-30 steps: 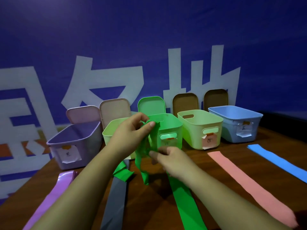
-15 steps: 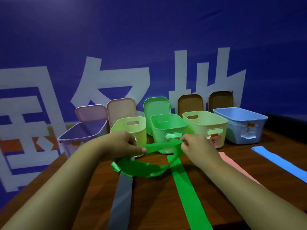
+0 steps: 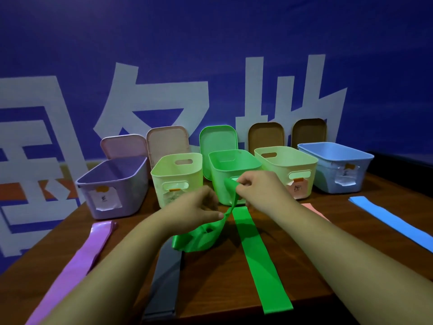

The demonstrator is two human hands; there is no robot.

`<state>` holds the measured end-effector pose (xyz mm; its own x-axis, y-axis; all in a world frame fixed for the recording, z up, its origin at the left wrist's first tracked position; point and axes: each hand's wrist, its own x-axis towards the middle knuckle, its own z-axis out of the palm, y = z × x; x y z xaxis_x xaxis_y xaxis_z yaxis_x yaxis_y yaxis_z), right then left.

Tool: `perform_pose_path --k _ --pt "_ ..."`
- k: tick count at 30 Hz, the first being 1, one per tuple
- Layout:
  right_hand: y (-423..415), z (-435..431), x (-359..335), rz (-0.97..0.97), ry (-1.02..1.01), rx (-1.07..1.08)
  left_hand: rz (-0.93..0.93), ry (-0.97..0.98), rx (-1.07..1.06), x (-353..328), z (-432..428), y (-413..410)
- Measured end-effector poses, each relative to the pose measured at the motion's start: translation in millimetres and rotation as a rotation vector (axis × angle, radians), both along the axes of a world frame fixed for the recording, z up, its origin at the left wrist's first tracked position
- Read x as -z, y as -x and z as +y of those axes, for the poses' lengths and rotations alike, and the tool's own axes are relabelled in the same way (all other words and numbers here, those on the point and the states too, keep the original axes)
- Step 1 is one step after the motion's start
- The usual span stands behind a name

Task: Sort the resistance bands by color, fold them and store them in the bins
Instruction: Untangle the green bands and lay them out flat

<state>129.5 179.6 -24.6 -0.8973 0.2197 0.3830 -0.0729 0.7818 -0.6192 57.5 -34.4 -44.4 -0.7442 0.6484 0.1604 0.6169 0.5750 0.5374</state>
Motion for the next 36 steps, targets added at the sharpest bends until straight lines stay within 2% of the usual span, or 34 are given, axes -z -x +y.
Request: perform_pose_path --k 2,5,11,16,20,23,28,36 --pt "0 0 1 -0.008 0.045 -0.005 -0.085 -0.163 0.037 9 6 -2" --pt "-1 0 1 -0.014 0.095 0.000 -0.033 -0.174 0.077 16 12 -6" --pt "1 4 -1 -0.040 0.199 0.007 0.250 -0.226 0.099 24 20 -6" --pt "3 7 -3 -0.046 0.226 0.001 0.363 -0.275 0.110 16 22 -11" --pt "3 12 -1 -0.065 0.178 -0.024 0.452 -0.276 0.073 -17 18 -17" --pt "2 16 2 -0.095 0.131 -0.061 0.594 -0.271 0.088 -54 15 -20" --pt "-1 15 5 -0.085 0.155 -0.148 0.724 -0.215 0.064 -115 18 -22" --pt "-17 8 -8 -0.084 0.403 -0.214 0.779 -0.209 0.052 -174 26 -26"
